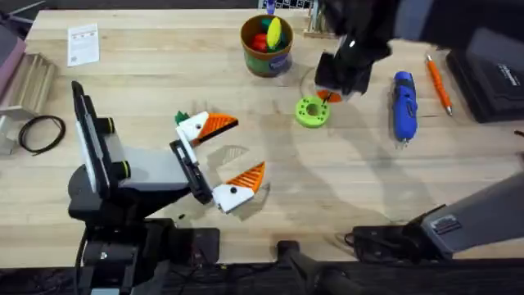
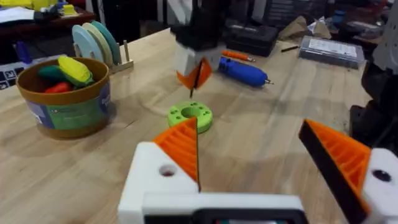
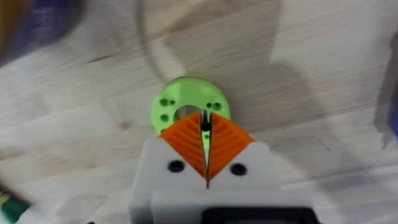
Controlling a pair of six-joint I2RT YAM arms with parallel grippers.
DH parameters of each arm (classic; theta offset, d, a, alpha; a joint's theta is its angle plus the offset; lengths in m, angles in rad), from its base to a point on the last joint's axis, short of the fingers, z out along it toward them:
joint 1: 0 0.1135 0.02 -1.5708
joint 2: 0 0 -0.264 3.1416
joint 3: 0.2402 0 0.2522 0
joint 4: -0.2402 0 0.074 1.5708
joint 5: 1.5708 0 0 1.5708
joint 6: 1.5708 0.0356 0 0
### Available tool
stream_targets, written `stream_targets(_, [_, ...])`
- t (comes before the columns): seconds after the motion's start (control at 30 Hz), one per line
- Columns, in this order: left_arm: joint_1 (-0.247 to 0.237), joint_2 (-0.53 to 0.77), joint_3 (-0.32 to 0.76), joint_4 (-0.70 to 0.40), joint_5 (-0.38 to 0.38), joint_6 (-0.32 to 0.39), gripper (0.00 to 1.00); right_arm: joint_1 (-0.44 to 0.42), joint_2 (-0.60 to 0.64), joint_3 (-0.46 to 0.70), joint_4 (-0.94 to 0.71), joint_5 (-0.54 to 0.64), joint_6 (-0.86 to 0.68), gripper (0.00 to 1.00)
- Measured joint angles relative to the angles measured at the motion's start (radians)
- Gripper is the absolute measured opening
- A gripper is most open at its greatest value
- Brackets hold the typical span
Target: Pick up the gripper from the table and insert it into the empty holder that is missing its gripper. Then pick up a screw, insert it into the mounting hole, and use the screwdriver to tighten it. Finally, clean up the table by picking up the vegetable and placing it into the bucket.
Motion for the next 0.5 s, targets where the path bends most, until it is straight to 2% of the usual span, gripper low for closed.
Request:
stream_targets(0.1, [0.000, 0.000, 0.000, 0.000, 0.000, 0.000, 0.987, 0.000, -0.059, 0.072, -0.061, 0.000, -0.060, 0.006])
stream_targets(0.23, [0.000, 0.000, 0.000, 0.000, 0.000, 0.000, 0.987, 0.000, -0.116, 0.224, -0.181, -0.015, -0.216, 0.006])
stream_targets(0.33, [0.000, 0.000, 0.000, 0.000, 0.000, 0.000, 0.987, 0.006, -0.127, 0.357, -0.296, -0.051, -0.366, 0.006])
stream_targets(0.5, [0.000, 0.000, 0.000, 0.000, 0.000, 0.000, 0.987, 0.051, -0.127, 0.509, -0.426, -0.088, -0.576, 0.006])
